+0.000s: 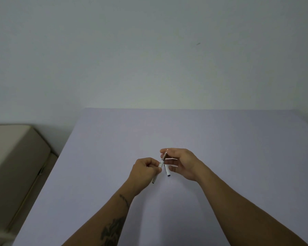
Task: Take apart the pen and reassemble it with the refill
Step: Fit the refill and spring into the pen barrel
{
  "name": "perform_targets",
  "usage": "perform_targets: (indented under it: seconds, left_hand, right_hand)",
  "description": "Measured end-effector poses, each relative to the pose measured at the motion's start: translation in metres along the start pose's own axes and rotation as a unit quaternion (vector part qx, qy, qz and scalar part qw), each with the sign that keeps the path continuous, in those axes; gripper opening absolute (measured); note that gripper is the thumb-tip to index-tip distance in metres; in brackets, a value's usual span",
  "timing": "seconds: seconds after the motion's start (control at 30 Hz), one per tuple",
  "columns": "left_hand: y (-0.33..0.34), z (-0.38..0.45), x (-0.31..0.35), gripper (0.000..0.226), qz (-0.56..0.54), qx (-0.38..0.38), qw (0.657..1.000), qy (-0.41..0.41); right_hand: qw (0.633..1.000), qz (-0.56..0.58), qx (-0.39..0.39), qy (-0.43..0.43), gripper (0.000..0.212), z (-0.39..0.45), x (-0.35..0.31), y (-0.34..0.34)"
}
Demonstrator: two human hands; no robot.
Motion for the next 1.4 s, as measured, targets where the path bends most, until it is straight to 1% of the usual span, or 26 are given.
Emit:
perform_targets:
  seconds: [0.07,0.27,0.37,0.43,0.47,0.5,0.57,0.63,0.83,0.97,1.07,1.2,1.3,1.4]
  left_hand:
    - [0.0,-0.001,0.001,0.015,-0.007,-0.003,1.0,0.0]
    - [-0.001,-0.003,0.003,0.012,-0.017,-0.003,1.0,-0.003]
    - [-0.001,-0.006,0.001,0.009,-0.014,-0.005,1.0,-0.003]
    - [-0.001,-0.008,0.001,0.008,-0.013,-0.004,1.0,-0.002]
    - [-0.002,-0.009,0.001,0.008,-0.012,-0.002,1.0,-0.001]
    - [-0.003,-0.009,0.001,0.008,-0.01,0.0,1.0,-0.001]
    - [-0.004,-0.01,0.001,0.01,-0.011,0.002,1.0,-0.003]
    - [-0.005,-0.011,0.002,0.013,-0.011,0.003,1.0,-0.003]
    - [-0.006,-0.013,0.002,0.009,-0.015,0.0,1.0,-0.005]
    - [-0.005,-0.014,0.003,0.009,-0.007,-0.001,1.0,-0.001]
    - [-0.008,-0.015,0.001,0.006,-0.01,0.002,1.0,-0.006]
    - [-0.01,-0.015,0.0,0.006,-0.008,0.005,1.0,-0.004]
    - [-0.011,-0.014,0.001,0.006,-0.009,0.003,1.0,-0.003]
    - [-0.011,-0.013,0.0,0.008,-0.001,0.012,1.0,0.001]
  right_hand:
    - [1.0,-0.002,-0.014,-0.005,0.022,-0.001,0.001,0.002]
    - [0.999,-0.019,0.036,-0.032,0.015,-0.002,-0.001,0.006]
    - [0.995,-0.045,0.073,-0.049,0.025,-0.002,0.0,0.006]
    - [0.996,-0.058,0.06,-0.041,0.019,-0.004,0.0,0.009]
    - [0.998,-0.045,0.041,-0.024,0.013,-0.005,0.002,0.011]
    - [1.0,-0.018,0.024,-0.004,0.012,-0.007,0.003,0.011]
    - [0.999,0.028,0.006,0.02,0.02,-0.007,0.004,0.009]
    - [0.999,0.027,0.002,0.019,0.023,-0.009,0.004,0.008]
    - [0.999,-0.016,0.047,-0.014,0.017,-0.009,0.006,0.009]
    - [0.996,-0.041,0.074,-0.031,0.018,-0.008,0.006,0.01]
    - [0.996,-0.06,0.064,-0.031,0.014,-0.01,0.006,0.011]
    - [1.0,0.002,0.021,0.0,0.021,-0.011,0.008,0.015]
    - [0.999,0.005,0.034,-0.014,0.023,-0.011,0.007,0.013]
    - [0.998,-0.017,0.059,-0.033,0.017,-0.01,0.005,0.011]
Point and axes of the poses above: each hand's wrist, its own z-axis towards the middle knuckle, its own y-axis out of the palm, x = y × z, the point moved 8 cm from there along z, towards the middle knuckle, and after that the axes turned 10 degrees about x, right-handed, at the moved point
